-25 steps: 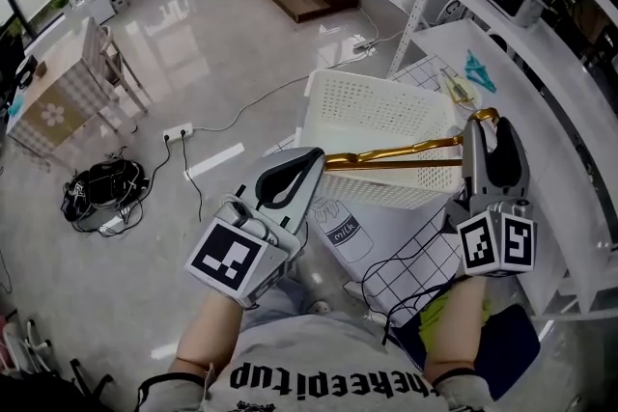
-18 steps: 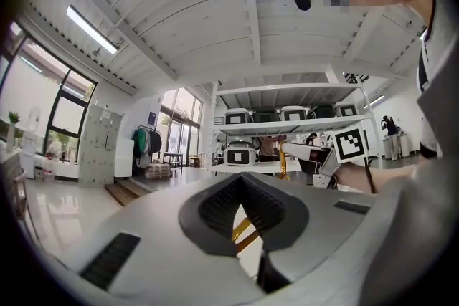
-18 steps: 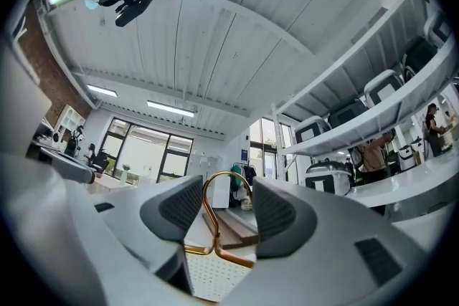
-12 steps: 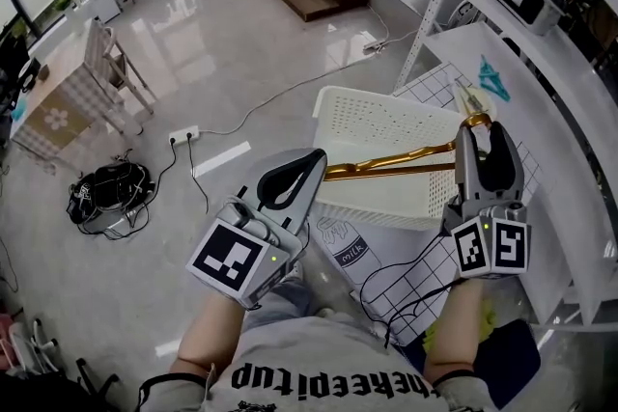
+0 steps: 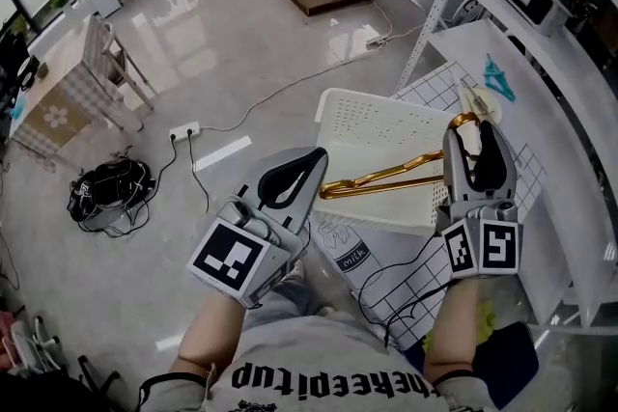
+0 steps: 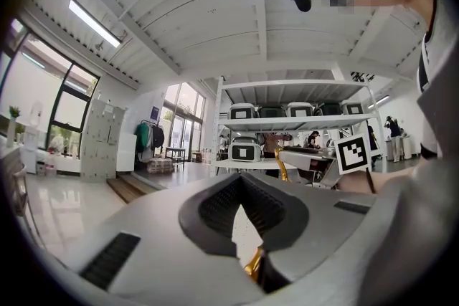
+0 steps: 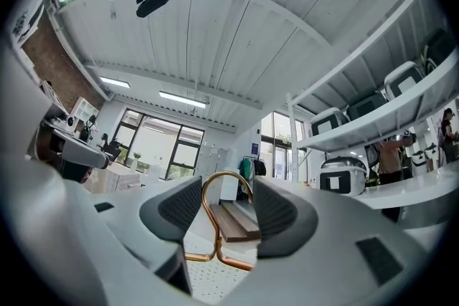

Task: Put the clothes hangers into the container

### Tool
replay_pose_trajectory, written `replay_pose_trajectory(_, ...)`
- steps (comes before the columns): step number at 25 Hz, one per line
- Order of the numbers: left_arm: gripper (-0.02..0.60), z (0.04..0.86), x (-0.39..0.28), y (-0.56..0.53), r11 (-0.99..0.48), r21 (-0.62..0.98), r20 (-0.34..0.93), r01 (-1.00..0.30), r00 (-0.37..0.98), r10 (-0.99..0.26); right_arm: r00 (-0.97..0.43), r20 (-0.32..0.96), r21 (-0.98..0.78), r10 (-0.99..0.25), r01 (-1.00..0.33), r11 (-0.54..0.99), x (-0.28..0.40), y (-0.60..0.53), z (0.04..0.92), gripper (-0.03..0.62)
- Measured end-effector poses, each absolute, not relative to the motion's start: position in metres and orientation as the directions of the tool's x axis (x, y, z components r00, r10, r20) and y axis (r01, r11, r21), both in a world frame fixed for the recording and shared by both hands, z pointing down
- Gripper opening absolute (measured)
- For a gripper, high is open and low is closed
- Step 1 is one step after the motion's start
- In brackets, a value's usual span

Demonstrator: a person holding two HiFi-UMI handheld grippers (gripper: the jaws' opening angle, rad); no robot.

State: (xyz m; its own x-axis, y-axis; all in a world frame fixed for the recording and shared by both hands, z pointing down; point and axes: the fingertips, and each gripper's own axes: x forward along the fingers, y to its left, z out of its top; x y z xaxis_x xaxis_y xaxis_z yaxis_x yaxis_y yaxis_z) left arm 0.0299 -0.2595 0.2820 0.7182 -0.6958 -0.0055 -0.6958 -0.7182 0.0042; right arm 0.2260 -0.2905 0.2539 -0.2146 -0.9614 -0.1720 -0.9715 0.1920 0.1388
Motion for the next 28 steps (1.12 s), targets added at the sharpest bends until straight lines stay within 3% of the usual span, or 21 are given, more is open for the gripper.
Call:
replay_pose_trajectory(11, 0.014, 0.284, 0.029, -0.263, -0.717, 0.001, -0.014, -0.697, 0.717, -0.697, -0.283, -0.071, 0.166, -0.956, -0.949, 0.269, 0.204, -0.3, 0.275, 0.242)
replay_pose_trajectory(18, 0.014, 0.286, 0.028, -0.263, -0.719, 0.005, -0.009, -0.695, 0.719, -0.695, -0.309, -0.081, 0.025, -0.948, -0.951, 0.308, 0.205, -0.301, 0.275, 0.247)
replay_pose_trajectory(28, 0.014, 0.286, 0.03, -0.262, -0.732, 0.012, -0.013, -0.682, 0.731, -0.682, -0.285, -0.091, -0.004, -0.954, -0.958, 0.287, 0.211, -0.295, 0.275, 0.247)
